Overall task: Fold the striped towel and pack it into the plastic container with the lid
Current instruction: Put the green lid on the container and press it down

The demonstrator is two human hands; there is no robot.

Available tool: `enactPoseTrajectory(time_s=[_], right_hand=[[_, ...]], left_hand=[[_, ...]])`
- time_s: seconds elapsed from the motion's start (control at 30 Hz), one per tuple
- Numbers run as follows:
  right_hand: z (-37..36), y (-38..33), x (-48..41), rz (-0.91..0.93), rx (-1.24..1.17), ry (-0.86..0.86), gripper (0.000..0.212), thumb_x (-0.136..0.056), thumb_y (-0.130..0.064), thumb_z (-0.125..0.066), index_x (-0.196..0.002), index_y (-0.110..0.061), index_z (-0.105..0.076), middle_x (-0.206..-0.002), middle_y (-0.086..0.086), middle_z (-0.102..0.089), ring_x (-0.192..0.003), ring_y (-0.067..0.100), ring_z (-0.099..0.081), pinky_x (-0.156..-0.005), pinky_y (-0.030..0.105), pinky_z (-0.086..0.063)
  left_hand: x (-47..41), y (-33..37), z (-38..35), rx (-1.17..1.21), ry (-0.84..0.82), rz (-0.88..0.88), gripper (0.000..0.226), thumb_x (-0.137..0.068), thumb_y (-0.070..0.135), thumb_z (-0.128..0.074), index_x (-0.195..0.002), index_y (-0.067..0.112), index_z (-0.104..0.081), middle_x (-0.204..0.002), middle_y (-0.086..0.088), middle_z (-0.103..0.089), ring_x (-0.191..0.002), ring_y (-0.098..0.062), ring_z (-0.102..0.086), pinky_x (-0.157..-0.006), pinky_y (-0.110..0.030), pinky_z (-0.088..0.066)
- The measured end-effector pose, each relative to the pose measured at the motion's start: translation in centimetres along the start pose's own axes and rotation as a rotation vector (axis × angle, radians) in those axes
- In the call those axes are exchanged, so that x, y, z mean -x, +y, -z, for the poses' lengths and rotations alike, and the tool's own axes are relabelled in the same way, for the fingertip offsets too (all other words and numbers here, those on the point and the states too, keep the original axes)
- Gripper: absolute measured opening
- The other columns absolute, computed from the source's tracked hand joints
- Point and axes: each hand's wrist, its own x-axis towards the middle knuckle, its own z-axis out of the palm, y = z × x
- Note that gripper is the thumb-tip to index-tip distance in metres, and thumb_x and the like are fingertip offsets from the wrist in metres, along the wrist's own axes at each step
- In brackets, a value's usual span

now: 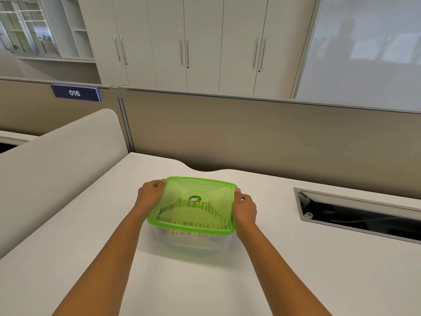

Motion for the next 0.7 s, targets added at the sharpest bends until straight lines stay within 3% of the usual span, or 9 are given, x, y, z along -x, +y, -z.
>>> enactPoseTrajectory(time_s=[0.17,0.27,0.33,0.53,0.63,0.7], right_hand=[[-0.29,0.18,-0.04,0.009,0.050,0.033,0.042,-0.098,-0.040,-0.034,-0.117,-0.009,-0.053,-0.127,0.015,-0.053,-0.111,0.033,-0.053,-0.093,0.037,-0.040],[-0.41,0.28,-0.04,0.016,0.085,0.050,0.043,-0.098,-0.041,-0.032,-0.117,-0.010,-0.053,-0.127,0.014,-0.054,-0.111,0.033,-0.053,-0.093,0.037,-0.040],[-0.46,0.37,-0.10,0.013,0.089,0.052,0.042,-0.098,-0.042,-0.032,-0.117,-0.011,-0.052,-0.127,0.013,-0.055,-0.112,0.033,-0.053,-0.092,0.037,-0.040],[-0.47,0.42,-0.29,-0.029,0.074,0.024,0.039,-0.098,-0.043,-0.031,-0.117,-0.014,-0.050,-0.123,0.013,-0.058,-0.110,0.033,-0.054,-0.085,0.034,-0.039],[-0.48,0.53,-0.47,-0.047,0.059,0.011,0.036,-0.098,-0.042,-0.032,-0.116,-0.015,-0.049,-0.119,0.013,-0.060,-0.106,0.033,-0.055,-0.084,0.034,-0.040],[-0.53,0.61,-0.57,-0.060,0.043,0.010,0.035,-0.097,-0.041,-0.034,-0.116,-0.016,-0.049,-0.117,0.014,-0.061,-0.104,0.032,-0.056,-0.085,0.035,-0.041]], left_hand=[[-0.39,-0.24,-0.21,-0.023,-0.009,0.007,0.041,-0.098,0.034,-0.038,-0.116,0.007,-0.062,-0.119,-0.016,-0.061,-0.111,-0.034,-0.051,-0.091,-0.036,-0.039],[-0.57,-0.33,-0.37,-0.048,-0.038,0.027,0.044,-0.098,0.038,-0.034,-0.107,0.005,-0.063,-0.105,-0.014,-0.058,-0.098,-0.031,-0.049,-0.084,-0.036,-0.039],[-0.73,-0.44,-0.41,-0.036,-0.053,0.066,0.048,-0.097,0.041,-0.034,-0.107,0.004,-0.063,-0.105,-0.015,-0.057,-0.103,-0.034,-0.052,-0.085,-0.037,-0.040],[-0.88,-0.62,-0.12,0.102,-0.087,0.131,0.051,-0.095,0.044,-0.041,-0.126,0.008,-0.056,-0.130,-0.017,-0.056,-0.118,-0.036,-0.052,-0.104,-0.047,-0.041],[-0.87,-0.59,-0.13,0.135,-0.097,0.141,0.048,-0.094,0.043,-0.043,-0.124,0.008,-0.056,-0.128,-0.015,-0.057,-0.114,-0.034,-0.053,-0.100,-0.043,-0.043],[-0.84,-0.59,-0.21,0.169,-0.103,0.140,0.044,-0.094,0.041,-0.044,-0.119,0.008,-0.058,-0.124,-0.015,-0.059,-0.103,-0.030,-0.054,-0.088,-0.036,-0.044]])
